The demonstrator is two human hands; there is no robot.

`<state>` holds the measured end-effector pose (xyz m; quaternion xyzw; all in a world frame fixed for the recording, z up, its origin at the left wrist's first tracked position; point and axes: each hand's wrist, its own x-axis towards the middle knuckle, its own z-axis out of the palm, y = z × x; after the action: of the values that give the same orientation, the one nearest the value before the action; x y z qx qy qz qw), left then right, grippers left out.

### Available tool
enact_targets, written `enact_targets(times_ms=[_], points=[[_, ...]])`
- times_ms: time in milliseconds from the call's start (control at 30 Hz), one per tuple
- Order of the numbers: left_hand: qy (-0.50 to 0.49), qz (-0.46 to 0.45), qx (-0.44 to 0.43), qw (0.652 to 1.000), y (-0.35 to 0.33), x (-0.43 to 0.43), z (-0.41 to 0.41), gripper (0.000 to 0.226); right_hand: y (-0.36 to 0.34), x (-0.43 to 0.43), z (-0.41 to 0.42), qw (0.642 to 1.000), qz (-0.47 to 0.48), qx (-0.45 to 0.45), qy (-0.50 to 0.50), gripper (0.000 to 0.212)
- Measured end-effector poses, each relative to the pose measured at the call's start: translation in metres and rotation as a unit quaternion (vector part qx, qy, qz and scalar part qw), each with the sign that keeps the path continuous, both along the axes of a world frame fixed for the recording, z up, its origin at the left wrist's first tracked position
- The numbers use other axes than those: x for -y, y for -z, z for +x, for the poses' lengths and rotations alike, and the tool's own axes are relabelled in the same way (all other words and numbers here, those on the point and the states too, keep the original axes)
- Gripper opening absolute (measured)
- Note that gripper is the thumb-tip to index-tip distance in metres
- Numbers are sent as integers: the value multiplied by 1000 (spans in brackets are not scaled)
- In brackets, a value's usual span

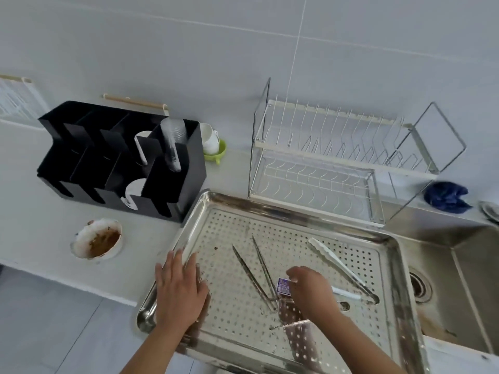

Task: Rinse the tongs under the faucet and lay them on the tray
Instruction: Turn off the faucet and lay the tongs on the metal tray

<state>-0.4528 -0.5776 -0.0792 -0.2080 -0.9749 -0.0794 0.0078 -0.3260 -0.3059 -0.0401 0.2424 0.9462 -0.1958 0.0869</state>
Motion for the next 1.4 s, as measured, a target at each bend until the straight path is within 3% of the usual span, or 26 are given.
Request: enact_targets(times_ms=[133, 233, 300, 400, 500, 667, 867, 1033, 1133, 1200, 1300, 1400], points=[[-20, 15, 2, 1000, -5, -14, 11, 53, 1, -18, 30, 997, 43, 28, -53, 48], [-8, 51, 18, 998, -10, -43, 30, 38, 0, -25, 41, 994, 47, 39, -90, 51], [-17, 69, 87, 994, -14, -69, 41, 46, 1, -29, 48, 992, 45, 42, -114, 48], [-36, 79, 148, 985, -15, -106, 48, 64, 8, -38, 59, 983, 56, 80, -156, 61], [-68, 81, 177, 978, -15, -128, 49, 62, 13, -47, 71, 980, 76, 81, -165, 55], [-96, 89, 202, 971, -11, -118, 51, 36, 24, -67, 92, 987, 78, 68, -122, 42], [-69, 64, 176, 980, -9, -92, 48, 50, 29, -71, 93, 996, 59, 63, -30, 37], [-64, 51, 162, 983, -10, -78, 46, 45, 34, -22, 65, 998, -29, 60, 20, 62], [-65, 58, 146, 985, -8, -68, 43, 51, 37, 4, 54, 997, -37, 51, 47, 80], [-60, 49, 149, 986, -8, -65, 42, 69, 38, 15, 51, 996, -38, 48, 64, 89], [-27, 4, 161, 987, -7, -65, 45, 93, 38, 26, 47, 994, -49, 51, 83, 89], [5, -18, 162, 987, -6, -65, 44, 89, 35, 36, 39, 991, -73, 49, 103, 85]])
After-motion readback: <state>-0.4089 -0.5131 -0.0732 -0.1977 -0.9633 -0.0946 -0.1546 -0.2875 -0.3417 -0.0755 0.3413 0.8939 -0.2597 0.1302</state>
